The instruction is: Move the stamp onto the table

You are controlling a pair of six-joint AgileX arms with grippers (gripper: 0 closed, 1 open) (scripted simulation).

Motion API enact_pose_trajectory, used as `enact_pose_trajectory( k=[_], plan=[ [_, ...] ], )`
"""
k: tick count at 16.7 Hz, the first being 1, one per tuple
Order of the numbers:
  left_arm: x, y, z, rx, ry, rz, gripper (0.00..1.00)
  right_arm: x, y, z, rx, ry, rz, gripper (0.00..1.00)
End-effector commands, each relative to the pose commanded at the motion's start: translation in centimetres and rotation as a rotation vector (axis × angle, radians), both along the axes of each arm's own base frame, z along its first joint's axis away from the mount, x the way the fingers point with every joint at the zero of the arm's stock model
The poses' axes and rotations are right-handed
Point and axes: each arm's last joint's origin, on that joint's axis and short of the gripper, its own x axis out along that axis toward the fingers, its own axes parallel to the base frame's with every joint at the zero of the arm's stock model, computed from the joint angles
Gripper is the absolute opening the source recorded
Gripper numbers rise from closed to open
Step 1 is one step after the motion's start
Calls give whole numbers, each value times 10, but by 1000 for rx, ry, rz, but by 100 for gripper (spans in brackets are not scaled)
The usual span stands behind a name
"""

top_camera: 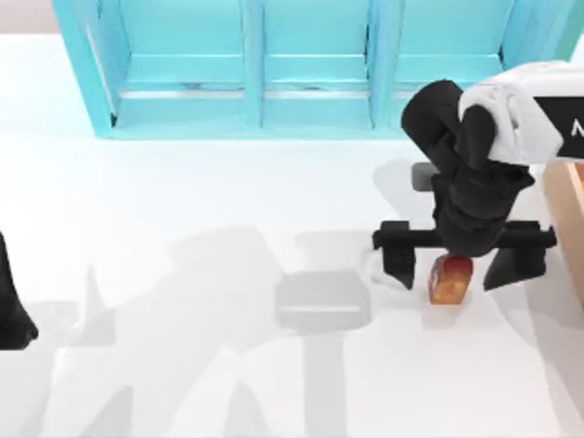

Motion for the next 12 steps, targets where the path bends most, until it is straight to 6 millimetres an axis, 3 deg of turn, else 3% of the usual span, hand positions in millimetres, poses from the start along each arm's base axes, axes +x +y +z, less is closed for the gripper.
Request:
enact_pose_trajectory(
  k=[8,12],
  plan=[
    [0,0,0,0,0,0,100,1,0,4,2,0,-2,100],
    [0,0,0,0,0,0,100,8,6,42,14,-8,6,100]
  ],
)
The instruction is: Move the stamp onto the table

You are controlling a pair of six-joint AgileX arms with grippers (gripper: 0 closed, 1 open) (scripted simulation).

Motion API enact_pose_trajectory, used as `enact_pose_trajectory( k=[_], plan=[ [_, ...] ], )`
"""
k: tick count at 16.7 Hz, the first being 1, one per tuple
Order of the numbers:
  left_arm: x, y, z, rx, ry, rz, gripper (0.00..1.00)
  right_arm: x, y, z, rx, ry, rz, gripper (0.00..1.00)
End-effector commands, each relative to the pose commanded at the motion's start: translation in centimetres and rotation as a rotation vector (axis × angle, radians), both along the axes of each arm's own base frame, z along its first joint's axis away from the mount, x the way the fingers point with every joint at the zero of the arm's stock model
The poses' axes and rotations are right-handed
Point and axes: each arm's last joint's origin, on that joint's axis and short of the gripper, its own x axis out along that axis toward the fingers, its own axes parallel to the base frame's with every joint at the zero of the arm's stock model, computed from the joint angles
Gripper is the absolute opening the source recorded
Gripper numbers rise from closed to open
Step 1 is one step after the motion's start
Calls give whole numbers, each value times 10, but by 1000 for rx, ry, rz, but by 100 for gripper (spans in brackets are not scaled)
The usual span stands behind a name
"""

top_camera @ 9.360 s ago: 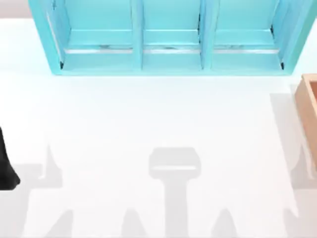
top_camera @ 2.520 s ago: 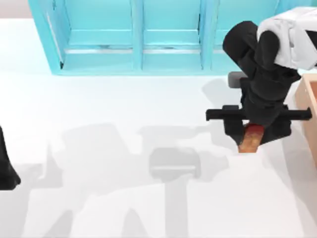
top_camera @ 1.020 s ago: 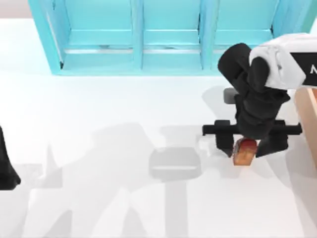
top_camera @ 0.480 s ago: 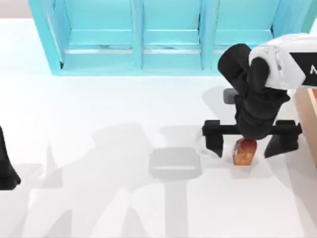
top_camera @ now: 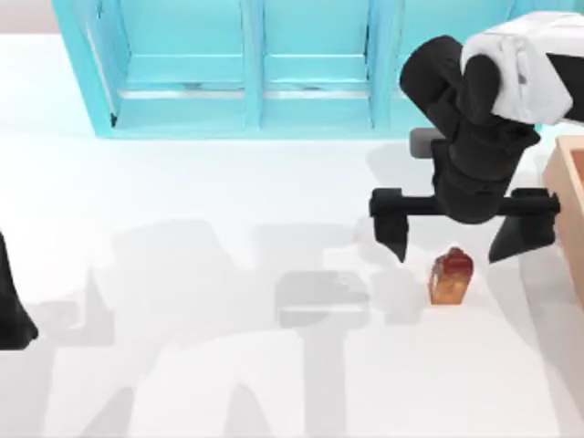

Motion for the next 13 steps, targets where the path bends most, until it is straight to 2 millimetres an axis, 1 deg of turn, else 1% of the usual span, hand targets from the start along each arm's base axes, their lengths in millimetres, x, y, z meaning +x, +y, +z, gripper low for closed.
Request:
enact_pose_trajectory(
  k=[5,10,11,13],
  plan=[
    [0,0,0,0,0,0,100,2,2,45,6,-1,3,100],
    [0,0,0,0,0,0,100,-6,-4,97,-14,15,-5,100],
    [0,0,0,0,0,0,100,-7,-6,104,-14,11,-7,100],
    [0,0,0,0,0,0,100,-8,-7,108,-14,8,-7,100]
  ],
)
